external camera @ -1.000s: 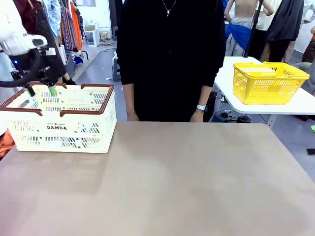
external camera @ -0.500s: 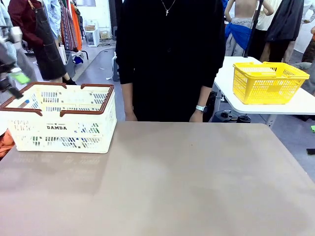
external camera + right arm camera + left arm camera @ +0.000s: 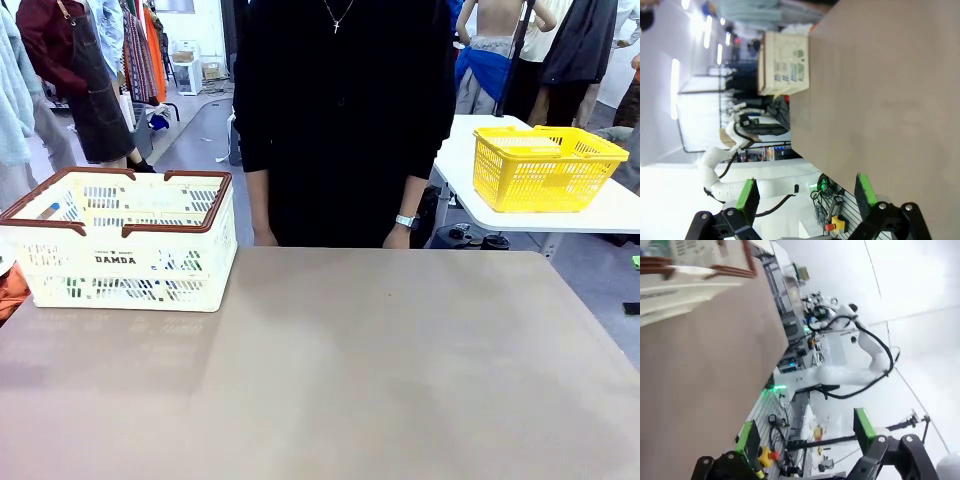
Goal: Place the drinks into the Shopping basket.
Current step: Pick up one drink and place it into the Shopping basket.
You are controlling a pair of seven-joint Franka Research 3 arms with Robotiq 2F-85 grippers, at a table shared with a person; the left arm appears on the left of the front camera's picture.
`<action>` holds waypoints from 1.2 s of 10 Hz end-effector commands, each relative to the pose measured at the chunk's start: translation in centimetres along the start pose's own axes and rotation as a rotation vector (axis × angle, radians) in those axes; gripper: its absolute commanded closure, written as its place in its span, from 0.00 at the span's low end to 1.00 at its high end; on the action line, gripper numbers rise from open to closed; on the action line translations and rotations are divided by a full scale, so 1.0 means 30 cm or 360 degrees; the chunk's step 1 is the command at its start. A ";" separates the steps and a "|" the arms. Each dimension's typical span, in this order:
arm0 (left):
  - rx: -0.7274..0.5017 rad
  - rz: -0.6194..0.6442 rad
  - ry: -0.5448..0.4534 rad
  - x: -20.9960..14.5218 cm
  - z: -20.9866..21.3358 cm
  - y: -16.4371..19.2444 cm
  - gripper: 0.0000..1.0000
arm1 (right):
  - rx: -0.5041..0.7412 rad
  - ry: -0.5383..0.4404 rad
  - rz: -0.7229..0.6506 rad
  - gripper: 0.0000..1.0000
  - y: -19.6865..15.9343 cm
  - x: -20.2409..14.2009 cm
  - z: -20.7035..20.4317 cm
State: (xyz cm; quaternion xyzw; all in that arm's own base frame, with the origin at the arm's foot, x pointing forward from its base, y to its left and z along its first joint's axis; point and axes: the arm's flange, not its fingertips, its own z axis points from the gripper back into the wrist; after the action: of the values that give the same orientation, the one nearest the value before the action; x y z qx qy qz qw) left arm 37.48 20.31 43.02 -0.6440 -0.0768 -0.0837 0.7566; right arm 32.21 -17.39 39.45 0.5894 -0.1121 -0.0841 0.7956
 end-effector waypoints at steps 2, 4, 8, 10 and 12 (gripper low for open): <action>-0.0016 -0.0037 0.0064 -0.013 -0.024 -0.075 0.00 | -0.0006 0.0014 -0.0008 0.00 0.017 0.000 0.007; -0.0016 -0.0037 0.0064 -0.013 -0.024 -0.075 0.00 | -0.0006 0.0014 -0.0008 0.00 0.017 0.000 0.007; -0.0016 -0.0037 0.0064 -0.013 -0.024 -0.075 0.00 | -0.0006 0.0014 -0.0008 0.00 0.017 0.000 0.007; -0.0016 -0.0037 0.0064 -0.013 -0.024 -0.075 0.00 | -0.0006 0.0014 -0.0008 0.00 0.017 0.000 0.007; -0.0016 -0.0037 0.0064 -0.013 -0.024 -0.075 0.00 | -0.0006 0.0014 -0.0008 0.00 0.017 0.000 0.007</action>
State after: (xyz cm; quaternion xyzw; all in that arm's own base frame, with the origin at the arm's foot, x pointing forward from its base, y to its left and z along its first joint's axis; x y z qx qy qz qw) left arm 37.09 19.26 44.85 -0.6436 -0.0739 -0.1074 0.7542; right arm 32.21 -17.39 39.45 0.5894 -0.1121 -0.0840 0.7956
